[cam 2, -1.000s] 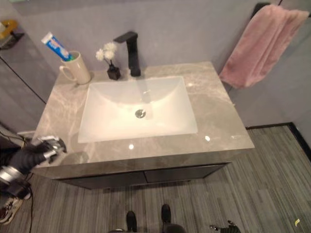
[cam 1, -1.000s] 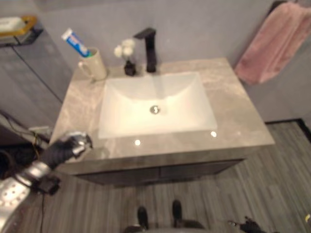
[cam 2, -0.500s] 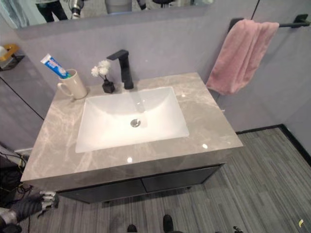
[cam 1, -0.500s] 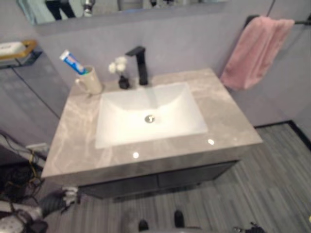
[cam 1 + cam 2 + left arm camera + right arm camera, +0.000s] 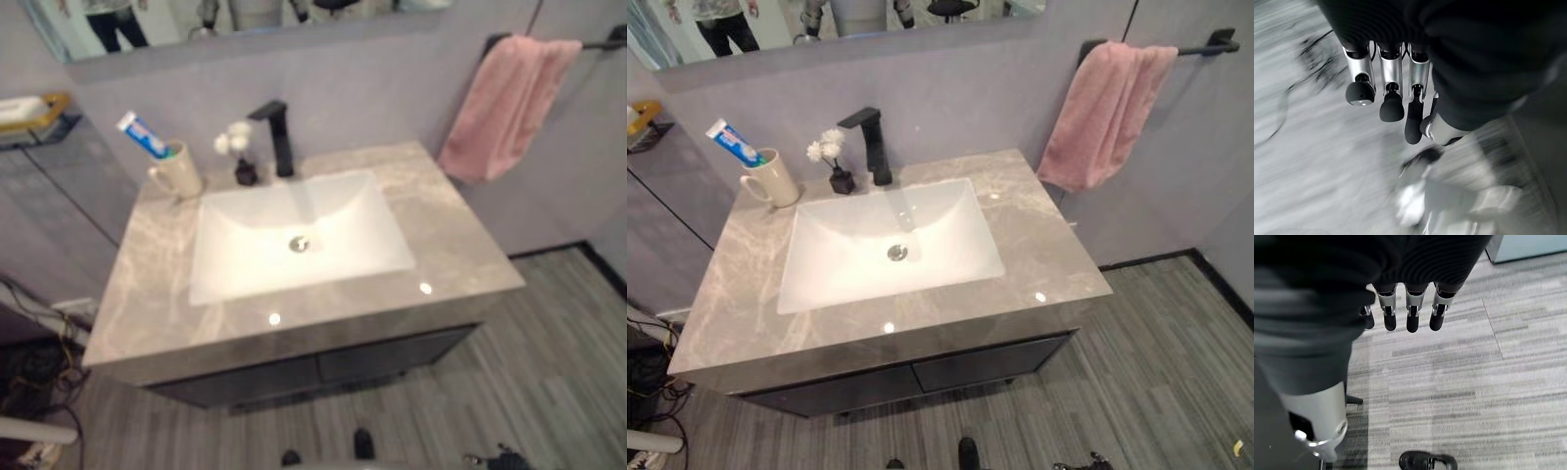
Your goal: Put brush and paste in cup on sink, flatten towel.
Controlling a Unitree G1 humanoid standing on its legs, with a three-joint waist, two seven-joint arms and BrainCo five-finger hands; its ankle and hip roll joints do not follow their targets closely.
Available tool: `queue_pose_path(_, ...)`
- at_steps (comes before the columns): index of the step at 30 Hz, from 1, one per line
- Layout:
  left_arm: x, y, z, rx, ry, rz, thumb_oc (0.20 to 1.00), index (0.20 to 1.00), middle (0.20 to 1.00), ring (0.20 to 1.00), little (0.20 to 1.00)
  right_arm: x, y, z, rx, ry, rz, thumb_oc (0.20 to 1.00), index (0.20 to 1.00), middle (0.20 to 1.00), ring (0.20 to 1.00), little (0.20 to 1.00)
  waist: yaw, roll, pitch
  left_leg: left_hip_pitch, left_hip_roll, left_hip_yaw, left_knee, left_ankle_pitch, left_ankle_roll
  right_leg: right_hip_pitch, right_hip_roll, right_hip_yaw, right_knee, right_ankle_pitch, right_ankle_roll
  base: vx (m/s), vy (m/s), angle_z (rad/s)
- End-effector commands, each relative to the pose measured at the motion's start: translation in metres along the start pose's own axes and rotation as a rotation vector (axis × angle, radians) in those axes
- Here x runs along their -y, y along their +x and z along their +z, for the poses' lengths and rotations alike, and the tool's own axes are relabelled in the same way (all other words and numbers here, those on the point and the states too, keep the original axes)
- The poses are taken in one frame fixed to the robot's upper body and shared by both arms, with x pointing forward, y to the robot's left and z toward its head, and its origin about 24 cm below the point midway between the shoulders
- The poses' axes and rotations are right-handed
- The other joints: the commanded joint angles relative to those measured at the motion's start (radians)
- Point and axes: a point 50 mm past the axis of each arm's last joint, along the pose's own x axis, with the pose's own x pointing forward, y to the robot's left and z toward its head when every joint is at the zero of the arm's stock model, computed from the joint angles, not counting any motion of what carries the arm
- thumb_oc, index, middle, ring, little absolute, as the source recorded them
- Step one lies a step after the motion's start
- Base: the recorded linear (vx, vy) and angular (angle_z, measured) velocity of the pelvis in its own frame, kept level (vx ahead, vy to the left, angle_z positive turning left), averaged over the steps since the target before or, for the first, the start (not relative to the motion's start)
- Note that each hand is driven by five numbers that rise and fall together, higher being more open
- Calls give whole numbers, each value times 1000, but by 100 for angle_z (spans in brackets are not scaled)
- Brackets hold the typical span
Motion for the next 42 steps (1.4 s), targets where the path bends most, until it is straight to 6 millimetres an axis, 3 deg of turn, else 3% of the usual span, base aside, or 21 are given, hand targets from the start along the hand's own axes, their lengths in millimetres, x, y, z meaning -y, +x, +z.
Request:
queue_pose_path(1, -43, -3, 11, -1, -179, 307, 1000, 1000, 1000, 1000, 1000, -13, 0, 4, 7, -61, -6, 1000, 1000, 1000, 1000, 1000, -10, -34, 36, 78, -8, -35, 16, -113, 42, 101, -33, -22, 6, -164, 40, 86, -60, 6)
queue_pose_path(2, -43, -3, 11, -1, -180, 307, 1000, 1000, 1000, 1000, 1000, -13, 0, 4, 7, -61, -6, 1000, 1000, 1000, 1000, 1000, -10, -35, 38, 81, -8, -35, 16, -113, 42, 104, -33, -22, 6, -164, 40, 112, -75, 8)
queue_pose_path(3, -41, -3, 7, -16, -301, 319, 1000, 1000, 1000, 1000, 1000, -16, -1, 2, 1, -66, -1, 1000, 1000, 1000, 1000, 1000, -8, -38, 40, 94, -8, -36, 16, -116, 42, 119, -32, -26, 6, -170, 36, 83, -45, 6)
queue_pose_path(4, -47, -4, 9, -7, -527, 399, 1000, 1000, 1000, 1000, 1000, -27, -3, -2, -5, -103, 35, 1000, 1000, 1000, 1000, 1000, -4, -47, 44, 124, -9, -40, 16, -121, 43, 152, -29, -31, 6, -181, 24, 107, -59, 6)
queue_pose_path(5, -41, -2, 10, -7, -573, 394, 1000, 1000, 1000, 1000, 1000, -29, -3, -1, -2, -127, 43, 1000, 1000, 1000, 1000, 1000, -4, -50, 49, 140, -9, -41, 16, -123, 43, 169, -27, -32, 6, -185, 20, 101, -53, 7)
queue_pose_path(9, -21, 1, 7, -53, -516, 321, 1000, 1000, 1000, 1000, 1000, -33, -5, -7, -19, -192, 68, 1000, 1000, 1000, 1000, 1000, -5, -58, 45, 182, -11, -54, 16, -134, 45, 225, -21, -50, 6, -203, 16, 64, -21, 7)
queue_pose_path(14, -23, 2, 13, -30, -507, 325, 1000, 1000, 1000, 1000, 1000, -36, -5, -4, 2, -217, 79, 1000, 1000, 1000, 1000, 1000, 1, -66, 42, 199, -14, -72, 16, -138, 52, 240, -18, -50, 6, -208, 15, 28, 1, 8)
queue_pose_path(19, -22, 4, 20, -13, -438, 305, 1000, 1000, 1000, 1000, 1000, -36, -4, -2, 12, -223, 85, 1000, 1000, 1000, 1000, 1000, 6, -81, 49, 161, -29, -124, 80, -164, 63, 233, -25, -40, 6, -198, 17, -21, 25, 1)
queue_pose_path(22, -25, 5, 33, 34, -422, 305, 1000, 1000, 1000, 1000, 1000, -36, -5, -3, 4, -217, 91, 1000, 1000, 1000, 1000, 1000, 6, -93, 63, 113, -60, -202, 157, -201, 73, 226, -29, -20, 6, -181, 16, -48, 101, 3)
queue_pose_path(25, -27, 6, 44, 70, -414, 299, 1000, 1000, 1000, 1000, 1000, -35, -5, -6, -18, -207, 90, 1000, 1000, 1000, 1000, 1000, 3, -95, 72, 83, -79, -238, 209, -228, 83, 221, -33, -6, 6, -170, 18, -26, 115, -14)
queue_pose_path(34, -27, 7, 52, 75, -295, 286, 1000, 1000, 1000, 1000, 1000, -38, -5, -6, -24, -152, 96, 1000, 1000, 1000, 1000, 1000, -8, -88, 83, 66, -83, -161, 259, -270, 109, 202, -45, 37, 6, -143, 43, -20, 133, -24)
queue_pose_path(39, -24, 8, 70, 123, -132, 274, 1000, 1000, 1000, 1000, 1000, -36, -4, -2, -18, -119, 84, 1000, 1000, 1000, 1000, 1000, -22, -73, 109, 44, -106, -123, 305, -308, 148, 131, -38, 118, 67, -116, 78, -104, 180, -43)
queue_pose_path(42, -23, 8, 82, 156, -70, 276, 1000, 1000, 1000, 1000, 1000, -35, -3, 5, 8, -75, 67, 1000, 1000, 1000, 1000, 1000, -36, -55, 115, 31, -120, -77, 287, -301, 166, 83, -47, 178, 47, -50, 111, -143, 209, -66)
